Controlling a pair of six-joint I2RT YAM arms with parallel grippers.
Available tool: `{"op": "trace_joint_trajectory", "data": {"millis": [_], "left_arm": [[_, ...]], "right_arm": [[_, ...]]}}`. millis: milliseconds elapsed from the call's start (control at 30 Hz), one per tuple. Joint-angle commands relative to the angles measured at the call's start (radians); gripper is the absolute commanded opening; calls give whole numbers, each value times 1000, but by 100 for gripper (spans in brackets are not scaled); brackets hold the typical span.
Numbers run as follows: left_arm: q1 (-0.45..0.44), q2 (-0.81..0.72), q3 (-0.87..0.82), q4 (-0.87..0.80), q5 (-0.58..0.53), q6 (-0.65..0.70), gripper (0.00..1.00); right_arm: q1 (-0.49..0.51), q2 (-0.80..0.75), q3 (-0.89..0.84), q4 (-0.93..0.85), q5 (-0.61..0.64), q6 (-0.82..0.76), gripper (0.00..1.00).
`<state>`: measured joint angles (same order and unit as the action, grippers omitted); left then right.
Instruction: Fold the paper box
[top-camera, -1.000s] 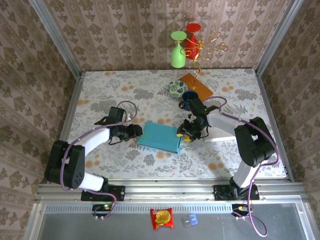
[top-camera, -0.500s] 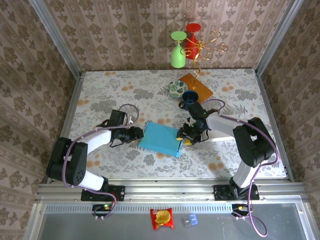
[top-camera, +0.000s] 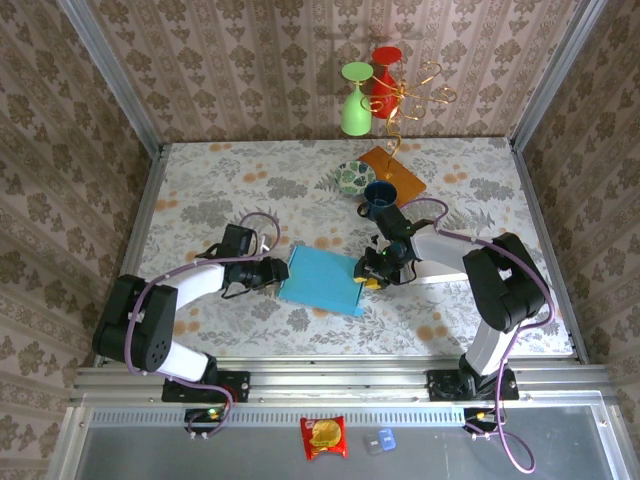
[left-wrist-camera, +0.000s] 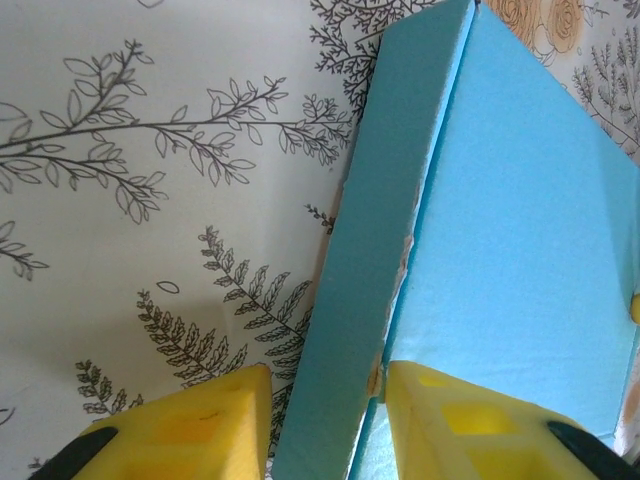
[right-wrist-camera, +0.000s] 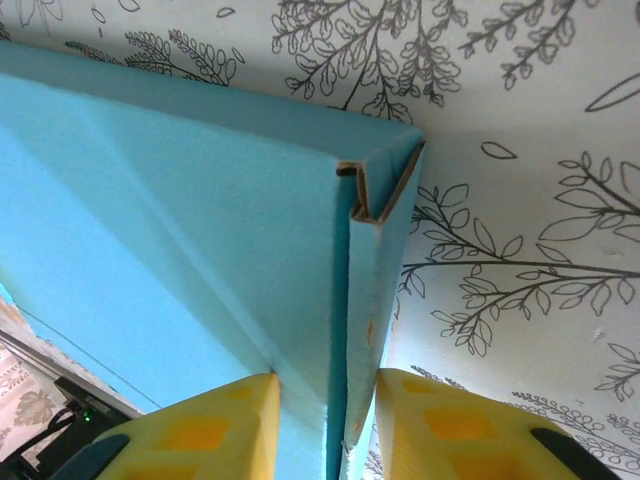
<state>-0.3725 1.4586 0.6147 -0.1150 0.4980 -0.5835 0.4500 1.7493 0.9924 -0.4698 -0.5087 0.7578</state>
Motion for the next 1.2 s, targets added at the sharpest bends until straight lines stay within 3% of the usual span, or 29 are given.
{"op": "trace_joint_trajectory", "data": {"millis": [0, 233, 367, 800, 1167], "left_arm": [[-18, 13, -27, -13, 17, -14, 34], [-28, 21, -30, 16, 33, -25, 26], [-31, 25, -35, 22, 37, -30, 23], [-36, 14, -58, 39, 22, -51, 17], [1, 14, -108, 95, 20, -87, 10]], "right_arm": [[6, 50, -15, -1, 44, -21, 29], [6, 45, -24, 27, 24, -37, 22], [4, 20, -35, 42, 12, -43, 23], [-14, -93, -197, 278, -63, 11, 67], [-16, -81, -238, 453, -122, 12, 71]]}}
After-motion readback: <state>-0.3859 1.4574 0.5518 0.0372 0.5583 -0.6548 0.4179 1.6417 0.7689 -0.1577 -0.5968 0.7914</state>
